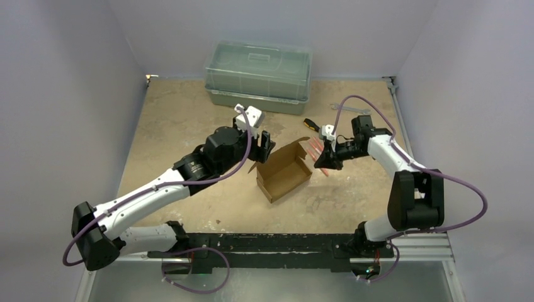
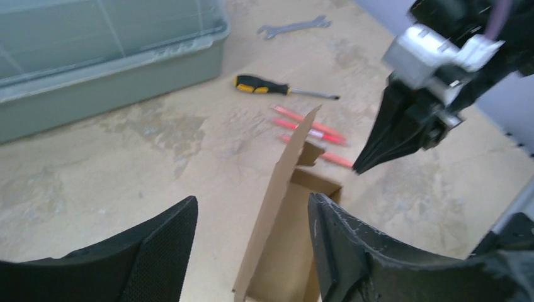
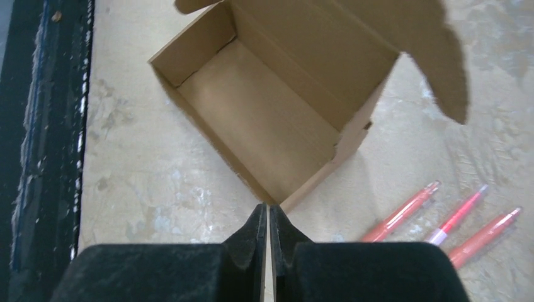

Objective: Fold the paper box

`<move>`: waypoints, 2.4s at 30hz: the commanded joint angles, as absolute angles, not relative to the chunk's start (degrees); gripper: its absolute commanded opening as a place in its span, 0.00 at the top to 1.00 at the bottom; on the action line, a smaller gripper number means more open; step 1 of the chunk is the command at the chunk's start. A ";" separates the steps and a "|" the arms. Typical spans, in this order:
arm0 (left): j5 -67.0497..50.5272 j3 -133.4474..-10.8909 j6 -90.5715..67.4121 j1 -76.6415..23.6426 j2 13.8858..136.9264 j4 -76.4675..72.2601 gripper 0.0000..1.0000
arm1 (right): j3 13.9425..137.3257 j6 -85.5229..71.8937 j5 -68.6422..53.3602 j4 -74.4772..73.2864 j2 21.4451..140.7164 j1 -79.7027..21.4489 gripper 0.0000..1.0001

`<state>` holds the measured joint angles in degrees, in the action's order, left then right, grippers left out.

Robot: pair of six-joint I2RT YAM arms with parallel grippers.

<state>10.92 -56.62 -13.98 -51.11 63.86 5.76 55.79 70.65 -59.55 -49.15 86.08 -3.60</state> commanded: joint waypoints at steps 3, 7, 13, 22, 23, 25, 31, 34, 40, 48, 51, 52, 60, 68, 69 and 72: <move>22.02 -56.91 -15.97 -50.16 63.43 8.89 0.44 | 49.82 45.22 -56.87 -24.41 78.37 -3.06 0.96; 23.84 -52.53 -16.63 -49.50 56.72 10.14 0.39 | 46.42 33.99 -53.21 -12.79 75.44 -3.09 0.95; 18.33 -33.28 -22.21 -49.31 39.64 2.35 0.33 | 45.85 27.49 -51.88 -6.97 77.03 -3.14 0.94; 20.28 -31.28 -23.84 -49.33 40.04 -5.14 0.12 | 46.45 22.74 -52.37 -2.49 80.58 -6.22 0.93; 19.99 -34.11 -23.48 -49.31 43.06 -3.63 0.17 | 46.58 22.62 -52.25 -2.46 80.96 -6.44 0.93; 20.50 -37.38 -22.95 -49.36 46.52 0.79 0.33 | 46.66 22.45 -52.12 -2.46 81.20 -6.50 0.93; 21.43 -31.79 -24.19 -49.35 35.35 -2.03 0.04 | 47.20 22.50 -52.80 -2.23 82.26 -7.49 0.93; 22.67 -31.41 -26.19 -49.37 34.86 -2.06 0.01 | 48.10 23.67 -52.69 -3.55 83.17 -8.90 0.93; 23.58 -35.81 -30.62 -48.23 47.40 -1.26 0.01 | 48.08 24.56 -52.74 -4.64 82.26 -9.12 0.92; -1.94 -33.01 -40.83 -26.45 57.62 -14.44 0.03 | 47.76 26.00 -53.17 -6.17 80.74 -9.14 0.89; -18.33 -26.59 -50.32 -15.52 61.60 -31.84 0.04 | 47.77 26.46 -53.17 -6.65 80.51 -9.05 0.88; -21.69 -24.57 -53.15 -14.30 63.25 -37.72 0.05 | 47.73 26.59 -53.24 -6.81 80.50 -9.05 0.88; -30.90 -19.96 -60.58 -13.89 73.16 -59.05 0.07 | 47.90 27.15 -53.61 -7.38 81.25 -9.05 0.88; -36.20 -19.24 -63.46 -13.89 79.16 -67.82 0.31 | 48.12 27.53 -53.26 -7.91 81.67 -9.04 0.88; -36.51 -19.18 -63.47 -13.97 79.79 -67.83 0.34 | 48.08 27.51 -53.22 -7.91 81.58 -9.03 0.88; -36.74 -19.39 -62.48 -13.97 81.18 -66.31 0.47 | 48.12 27.42 -53.26 -8.00 81.39 -9.05 0.88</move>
<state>-33.74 -19.73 -62.26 -14.00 79.66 -61.91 46.39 26.65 -52.99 -7.35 82.11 -9.06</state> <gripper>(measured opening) 0.614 0.115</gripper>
